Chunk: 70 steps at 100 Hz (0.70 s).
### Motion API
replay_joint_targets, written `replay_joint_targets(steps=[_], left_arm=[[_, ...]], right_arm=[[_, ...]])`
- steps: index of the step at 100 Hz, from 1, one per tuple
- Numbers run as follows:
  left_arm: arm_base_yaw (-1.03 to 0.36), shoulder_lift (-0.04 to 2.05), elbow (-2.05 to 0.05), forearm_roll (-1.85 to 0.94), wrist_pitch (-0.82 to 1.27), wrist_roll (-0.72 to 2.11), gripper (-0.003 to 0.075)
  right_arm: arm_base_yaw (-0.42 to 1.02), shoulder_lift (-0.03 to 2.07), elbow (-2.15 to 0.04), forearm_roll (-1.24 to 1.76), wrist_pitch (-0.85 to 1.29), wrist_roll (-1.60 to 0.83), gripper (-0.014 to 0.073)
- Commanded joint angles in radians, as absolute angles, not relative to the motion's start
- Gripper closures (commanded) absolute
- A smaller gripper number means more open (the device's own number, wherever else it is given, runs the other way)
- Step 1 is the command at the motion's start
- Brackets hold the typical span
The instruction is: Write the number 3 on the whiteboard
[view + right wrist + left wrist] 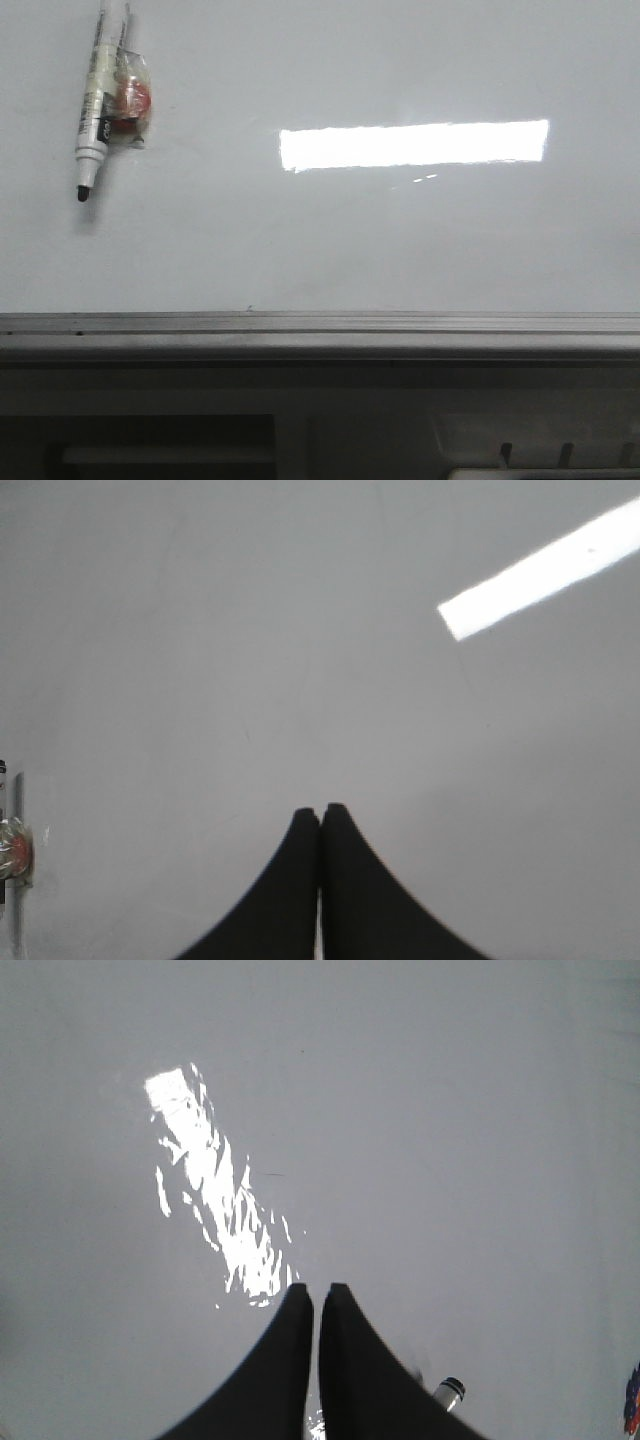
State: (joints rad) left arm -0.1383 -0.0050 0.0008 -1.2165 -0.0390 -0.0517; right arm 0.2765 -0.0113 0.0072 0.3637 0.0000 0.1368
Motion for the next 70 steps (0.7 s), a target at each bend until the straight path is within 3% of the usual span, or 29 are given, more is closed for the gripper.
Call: replay_joint_targets(steps=[1,11,16,37,46,61,70], left_arm=[[-0.142,-0.03,0.004,-1.224,-0.047,-0.051,0.0741],[-0.143,-0.03,-0.002,-1.133,0.006,-0.046,0.0741],[-0.143,-0.028,-0.019,-1.065,0.035,-0.037,0.0741],[-0.143,0.069,-0.228,-0.708,0.236,0.096,0.0713],[-0.143,0.198,-0.363,-0.562,0.38,0.158,0.0595],[-0.143,0.455,-0.564,-0.531,0.531,0.286,0.0297],[-0.143,0.609,-0.668,-0.583,0.601,0.326,0.0274]], right_arm=[[0.272,-0.025,0.001,0.367,-0.081,0.135,0.0655],[0.272,-0.025,-0.003,0.367,-0.082,0.135,0.0643],[0.272,-0.025,-0.018,0.365,-0.048,0.135,0.0597],[0.272,0.035,-0.141,0.33,0.154,0.107,0.0209],[0.272,0.112,-0.215,0.33,0.185,0.0,0.0174],[0.272,0.283,-0.352,0.33,0.214,-0.1,0.0176],[0.272,0.401,-0.411,0.33,0.216,-0.1,0.0176]])
